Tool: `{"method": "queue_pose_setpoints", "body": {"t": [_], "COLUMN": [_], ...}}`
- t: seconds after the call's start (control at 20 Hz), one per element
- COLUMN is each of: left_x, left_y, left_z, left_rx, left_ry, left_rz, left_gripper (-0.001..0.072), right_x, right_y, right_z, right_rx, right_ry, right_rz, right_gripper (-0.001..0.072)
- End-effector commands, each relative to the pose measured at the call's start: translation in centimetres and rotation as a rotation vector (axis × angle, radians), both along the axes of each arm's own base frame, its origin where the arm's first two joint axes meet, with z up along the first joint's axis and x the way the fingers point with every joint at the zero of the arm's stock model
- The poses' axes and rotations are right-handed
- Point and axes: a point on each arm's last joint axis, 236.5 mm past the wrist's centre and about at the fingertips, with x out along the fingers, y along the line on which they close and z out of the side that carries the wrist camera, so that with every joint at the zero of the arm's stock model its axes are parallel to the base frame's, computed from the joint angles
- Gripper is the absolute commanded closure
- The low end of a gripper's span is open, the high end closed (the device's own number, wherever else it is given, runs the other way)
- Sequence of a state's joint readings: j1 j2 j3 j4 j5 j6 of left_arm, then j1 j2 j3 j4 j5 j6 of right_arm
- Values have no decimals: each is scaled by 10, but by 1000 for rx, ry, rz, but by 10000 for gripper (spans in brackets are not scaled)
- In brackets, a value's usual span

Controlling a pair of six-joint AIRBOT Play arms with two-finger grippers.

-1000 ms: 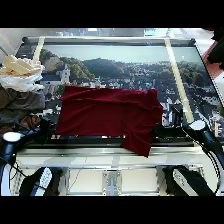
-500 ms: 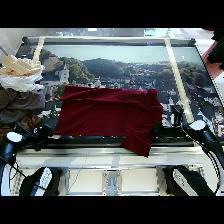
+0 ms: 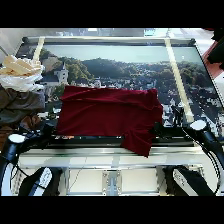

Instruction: Fold the shirts.

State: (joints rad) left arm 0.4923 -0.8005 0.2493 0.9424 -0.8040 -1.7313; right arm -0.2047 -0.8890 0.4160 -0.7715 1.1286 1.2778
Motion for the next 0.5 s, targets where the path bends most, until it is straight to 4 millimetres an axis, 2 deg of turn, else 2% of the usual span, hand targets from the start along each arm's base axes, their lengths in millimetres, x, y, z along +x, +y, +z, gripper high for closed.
{"method": "queue_pose_setpoints", "body": {"t": [0.0, 0.2, 0.25, 0.3, 0.35, 0.45], "left_x": [-4, 2, 4, 6, 8, 17], "left_y": [-4, 3, 6, 6, 5, 0], "left_z": [-8, -7, -7, -7, -5, 1], "left_rx": [-26, -2, 6, -2, -12, -20], "left_ry": [33, 11, 2, -2, -11, -61], "left_rz": [-2, 20, 30, 39, 48, 17], "left_gripper": [340, 345, 396, 524, 700, 696], "right_x": [0, 0, 1, 0, 1, 0], "right_y": [0, 0, 0, 0, 0, 1], "right_z": [1, 0, 0, 0, 1, 3], "right_rx": [2, 1, 1, 1, 2, 2], "right_ry": [-1, -2, -2, -2, -2, -10], "right_rz": [0, 0, -1, 0, 0, 2], "right_gripper": [687, 687, 687, 688, 687, 687]}}
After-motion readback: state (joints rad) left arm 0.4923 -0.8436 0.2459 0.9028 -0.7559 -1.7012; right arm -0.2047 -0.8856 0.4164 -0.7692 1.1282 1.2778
